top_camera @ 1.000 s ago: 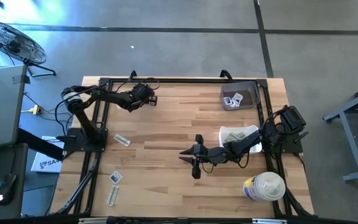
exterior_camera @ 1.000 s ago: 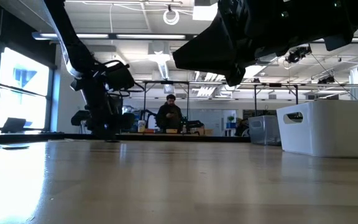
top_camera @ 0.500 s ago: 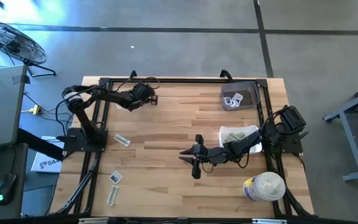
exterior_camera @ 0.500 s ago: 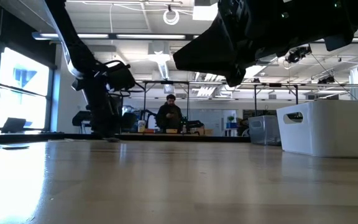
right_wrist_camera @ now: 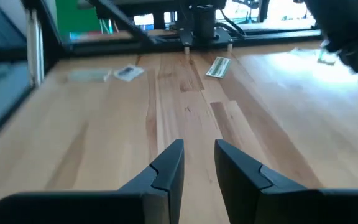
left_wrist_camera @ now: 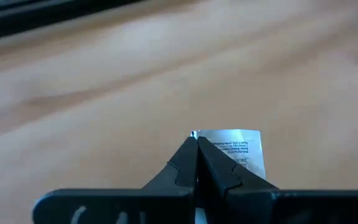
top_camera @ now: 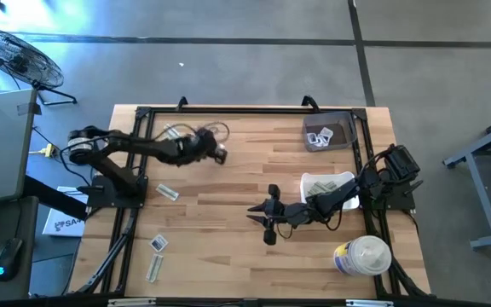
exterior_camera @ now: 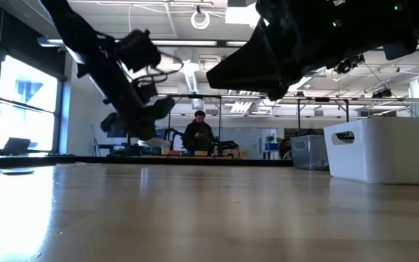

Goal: Pick & Place First Aid Supplies
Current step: Put the alcohol pad into the black bin

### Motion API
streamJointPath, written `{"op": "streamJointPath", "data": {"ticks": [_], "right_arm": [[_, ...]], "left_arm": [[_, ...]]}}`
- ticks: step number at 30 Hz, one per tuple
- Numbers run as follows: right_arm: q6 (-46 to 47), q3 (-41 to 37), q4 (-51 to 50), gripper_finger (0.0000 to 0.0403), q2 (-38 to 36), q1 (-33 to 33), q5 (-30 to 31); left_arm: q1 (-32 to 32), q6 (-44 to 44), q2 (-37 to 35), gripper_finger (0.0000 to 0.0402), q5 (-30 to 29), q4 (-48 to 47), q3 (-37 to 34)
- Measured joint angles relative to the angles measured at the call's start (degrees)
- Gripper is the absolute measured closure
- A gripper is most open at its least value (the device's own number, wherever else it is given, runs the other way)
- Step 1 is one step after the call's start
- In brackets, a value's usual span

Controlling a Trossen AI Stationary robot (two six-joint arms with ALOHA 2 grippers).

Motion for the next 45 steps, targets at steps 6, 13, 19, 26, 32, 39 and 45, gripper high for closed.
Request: {"op": "streamJointPath", "data": {"ticks": [6, 13, 19, 26, 32, 39, 45], "right_arm": [[-15.2, 0.5, -1.8, 0.032, 0.0, 3.7, 5.1], [-26.4, 3.9, -6.3, 0.032, 0.0, 6.7, 13.2], [-32.6, 5.4, -6.6, 0.032, 0.0, 5.6, 7.1], [-36.1, 5.5, -6.6, 0.0318, 0.1, 3.9, 5.0], [-36.6, 5.5, -6.3, 0.0288, 0.1, 2.2, 2.1], [-38.4, 5.5, -5.1, 0.027, 0.1, 0.8, 0.2], [-40.4, 5.5, -4.6, 0.0273, 0.2, -0.5, -6.8]], "left_arm": [[-14.7, 1.8, -0.6, 0.0401, 4.0, 8.1, 0.1], [-27.3, 8.6, -0.7, 0.0401, 12.9, 18.3, 0.1], [-32.6, 8.6, -0.1, 0.0401, 11.6, 22.9, 0.1], [-32.9, 6.6, -0.1, 0.0401, 12.1, 23.2, 0.2], [-32.8, 6.2, 1.4, 0.0401, 11.3, 27.5, 0.2], [-32.8, 3.9, 3.7, 0.0401, 11.8, 27.9, 0.2], [-32.8, 2.9, 4.2, 0.0401, 11.7, 28.5, 0.2]]}}
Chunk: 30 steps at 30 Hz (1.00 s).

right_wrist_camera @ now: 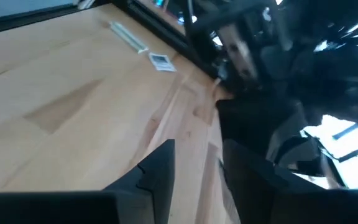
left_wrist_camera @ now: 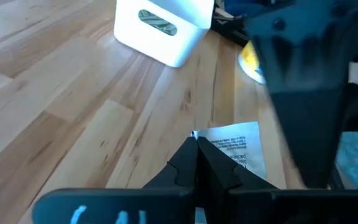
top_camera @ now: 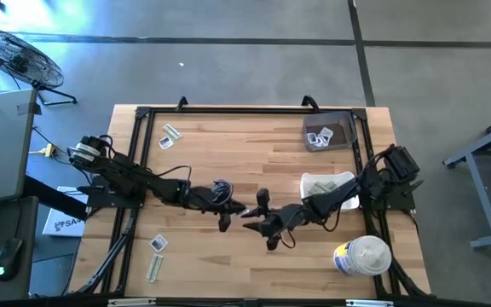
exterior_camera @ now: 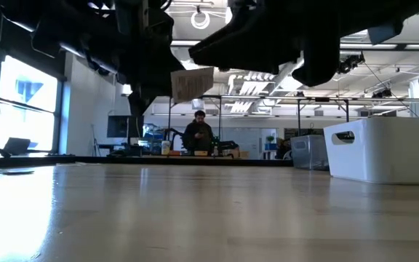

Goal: Pick & Place First Aid Supplies
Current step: Put the alcohol pad into the black bin

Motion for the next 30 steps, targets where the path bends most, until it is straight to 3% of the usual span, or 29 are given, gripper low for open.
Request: {"op": "streamJointPath", "data": {"ticks": [4, 9, 17, 30], "right_arm": [[0.2, 0.0, -2.2, 0.028, 0.0, -2.0, -3.0], [1.8, -0.1, -3.5, 0.0303, 0.0, -3.6, -2.2], [2.0, -0.2, -3.3, 0.0393, 0.0, -3.9, -3.2], [5.1, -0.2, -2.4, 0.0399, 0.0, -3.2, -2.9]], "left_arm": [[0.0, -0.5, 0.0, 0.0401, 0.2, 0.7, 0.0], [0.0, -0.6, 0.0, 0.0401, 1.2, 1.7, 0.0], [0.0, -0.6, 0.0, 0.0401, 1.9, 2.5, 0.0], [0.0, -0.6, -0.8, 0.0384, 1.7, 2.5, 0.0]]}}
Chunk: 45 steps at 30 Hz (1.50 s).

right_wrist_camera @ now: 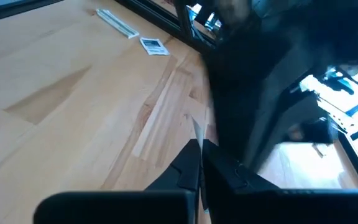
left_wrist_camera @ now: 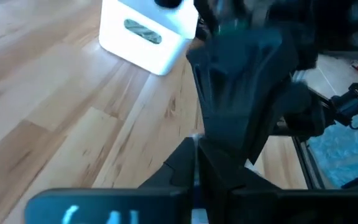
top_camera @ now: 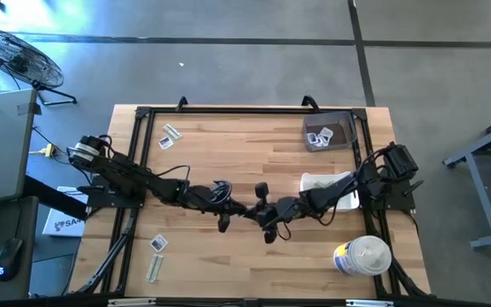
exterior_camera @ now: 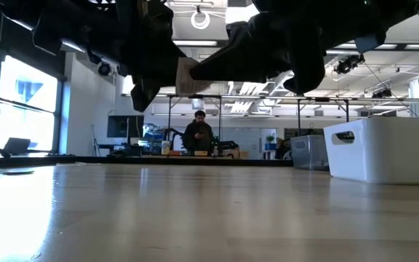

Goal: Pick & Place First Aid Supplies
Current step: Put the alcohol pad into the black bin

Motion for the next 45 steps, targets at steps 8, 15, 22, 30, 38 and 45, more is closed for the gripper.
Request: {"op": "streamJointPath", "data": {"ticks": [8, 15, 22, 30, 38, 45], "right_arm": [[4.3, 0.0, -3.2, 0.04, -3.2, 3.1, 13.7], [18.3, 0.0, -27.5, 0.0399, -17.1, 4.2, 38.2], [44.0, 0.0, -55.8, 0.0399, -31.1, -3.2, 49.4], [57.9, -8.0, -61.8, 0.04, -35.5, -20.9, 50.8], [51.7, -16.3, -46.7, 0.0401, -34.6, -41.0, 36.4], [51.6, -23.0, -33.9, 0.0396, -34.1, -48.0, 26.0]], "left_arm": [[2.1, 2.7, -7.2, 0.0299, -0.4, -4.5, 0.1], [-0.1, 0.7, -7.2, 0.0275, -1.6, -12.4, 0.1], [-4.9, -2.9, -3.8, 0.0275, -9.2, -15.3, 0.0], [-9.2, -4.3, -0.2, 0.0275, -14.6, -13.1, 0.0], [-9.4, -4.3, 0.4, 0.0275, -15.0, -13.2, 0.0], [-9.4, -3.9, 0.4, 0.0275, -15.6, -13.3, 0.0]]}}
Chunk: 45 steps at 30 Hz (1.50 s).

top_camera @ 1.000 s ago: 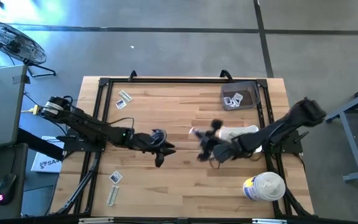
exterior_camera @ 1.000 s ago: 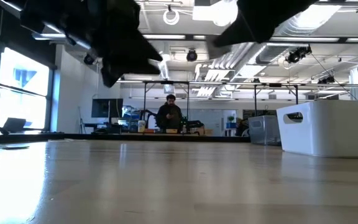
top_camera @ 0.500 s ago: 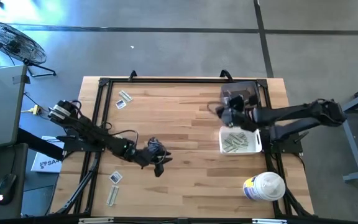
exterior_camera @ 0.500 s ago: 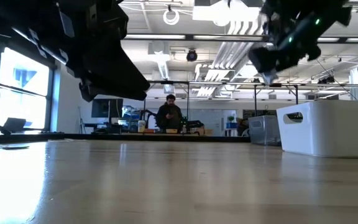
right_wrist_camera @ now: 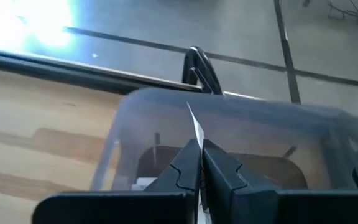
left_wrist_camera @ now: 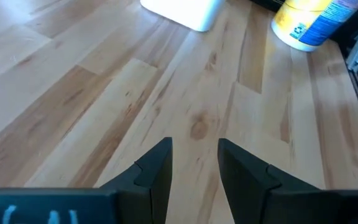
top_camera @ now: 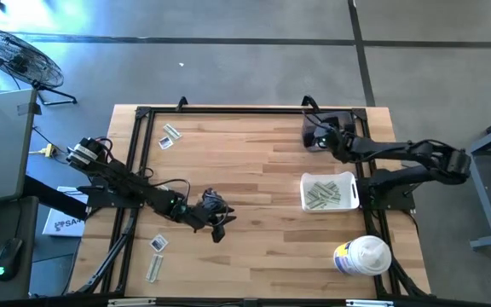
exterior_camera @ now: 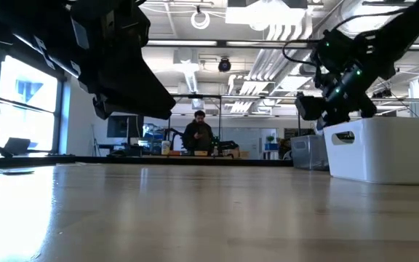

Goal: Pick & Place First Aid Supplies
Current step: Put the alcohol pad into the black bin

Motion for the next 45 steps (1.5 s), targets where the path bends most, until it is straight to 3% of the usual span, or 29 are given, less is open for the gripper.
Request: {"op": "streamJointPath", "data": {"ticks": [4, 12, 22, 32, 37, 40, 45], "right_arm": [[0.3, -3.5, 4.0, 0.0401, 0.0, -1.1, -0.8], [-9.5, -6.2, 6.0, 0.0389, 1.0, -1.2, -3.1], [-9.5, -6.4, 12.6, 0.0393, 10.2, -1.2, -2.5], [-11.4, -5.2, 12.4, 0.0326, 10.3, -1.2, -3.6], [-11.7, -2.8, 12.5, 0.029, 10.4, -1.2, -10.3], [-11.7, -1.2, 12.4, 0.0279, 10.4, -1.1, -12.2], [-12.1, 1.3, 8.7, 0.0277, 9.1, -1.1, -9.8]], "left_arm": [[0.0, 0.0, 0.0, 0.0275, -0.8, 0.2, 0.0], [0.0, 0.0, 0.0, 0.0275, -2.0, 0.4, 0.0], [0.0, 0.0, 0.0, 0.0275, -1.1, 0.3, 0.0], [0.0, 0.0, 0.0, 0.0275, -0.9, 0.0, 0.0], [0.0, 0.0, -0.1, 0.0275, -0.9, 0.0, 0.0], [0.1, 0.3, -0.1, 0.0275, -0.9, 0.0, 0.0], [0.1, 1.2, -0.6, 0.0275, -0.8, -0.3, 0.0]]}}
